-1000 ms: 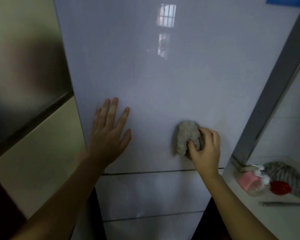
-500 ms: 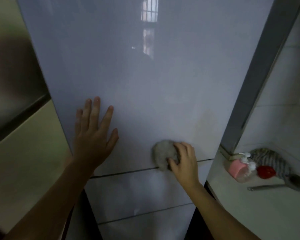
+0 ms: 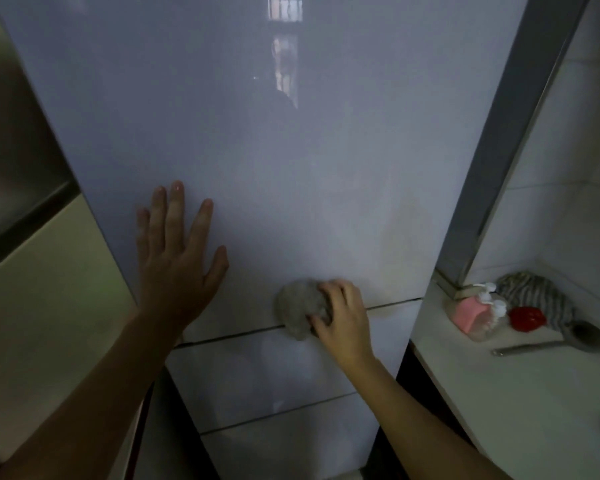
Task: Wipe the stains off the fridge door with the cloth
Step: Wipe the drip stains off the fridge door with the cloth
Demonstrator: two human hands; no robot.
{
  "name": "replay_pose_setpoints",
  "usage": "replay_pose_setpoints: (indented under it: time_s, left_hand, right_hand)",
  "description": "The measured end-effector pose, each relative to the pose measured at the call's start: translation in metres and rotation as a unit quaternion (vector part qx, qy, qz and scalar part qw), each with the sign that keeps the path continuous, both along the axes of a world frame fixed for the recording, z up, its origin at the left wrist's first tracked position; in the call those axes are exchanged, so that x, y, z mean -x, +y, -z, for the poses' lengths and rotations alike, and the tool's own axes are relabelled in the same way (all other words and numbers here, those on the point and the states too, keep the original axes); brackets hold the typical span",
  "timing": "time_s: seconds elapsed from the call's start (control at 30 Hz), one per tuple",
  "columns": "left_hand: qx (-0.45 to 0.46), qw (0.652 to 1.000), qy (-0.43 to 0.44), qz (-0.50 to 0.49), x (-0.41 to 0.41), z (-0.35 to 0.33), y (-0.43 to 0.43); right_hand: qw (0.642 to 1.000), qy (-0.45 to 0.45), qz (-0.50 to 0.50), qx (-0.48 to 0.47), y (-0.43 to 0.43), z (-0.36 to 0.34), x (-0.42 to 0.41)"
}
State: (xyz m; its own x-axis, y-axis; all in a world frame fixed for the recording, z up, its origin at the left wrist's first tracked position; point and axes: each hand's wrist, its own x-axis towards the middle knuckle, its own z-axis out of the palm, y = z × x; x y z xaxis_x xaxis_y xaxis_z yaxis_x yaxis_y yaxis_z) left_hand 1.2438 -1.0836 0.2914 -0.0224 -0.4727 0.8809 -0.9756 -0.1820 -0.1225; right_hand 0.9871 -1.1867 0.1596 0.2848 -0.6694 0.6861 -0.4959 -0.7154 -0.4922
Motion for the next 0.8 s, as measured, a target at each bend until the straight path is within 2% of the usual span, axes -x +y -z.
replay_pose_setpoints:
  time_s: [0.1,0.17,0.37,0.57,0.67,0.8]
  left_hand:
    - [-0.001,1.000,0.001,0.003,0.001,0.000,0.002]
    - [0.000,1.000,0.001,0.001,0.002,0.000,0.001]
    - [0.001,1.000,0.008,-0.003,0.004,0.001,-0.002]
    - [0.016,1.000,0.002,0.000,0.001,0.004,-0.005]
    - [0.019,1.000,0.001,0.001,0.000,0.004,-0.005]
    - [0.011,1.000,-0.005,-0.001,0.000,0.003,-0.004]
  right_hand:
    - [0.994,-0.061,0.033,-0.080,-0.005,0.022,0.027]
    - [0.987,-0.111,0.069,-0.093,-0.014,0.015,0.041]
    - [0.965,-0.234,0.115,-0.017,-0.046,-0.075,0.054]
    - [0.958,-0.259,0.105,0.071,-0.067,-0.172,0.059]
    - [0.961,-0.241,0.104,0.081,-0.069,-0.166,0.064]
    - [0.954,-0.265,0.140,0.019,-0.067,-0.095,0.069]
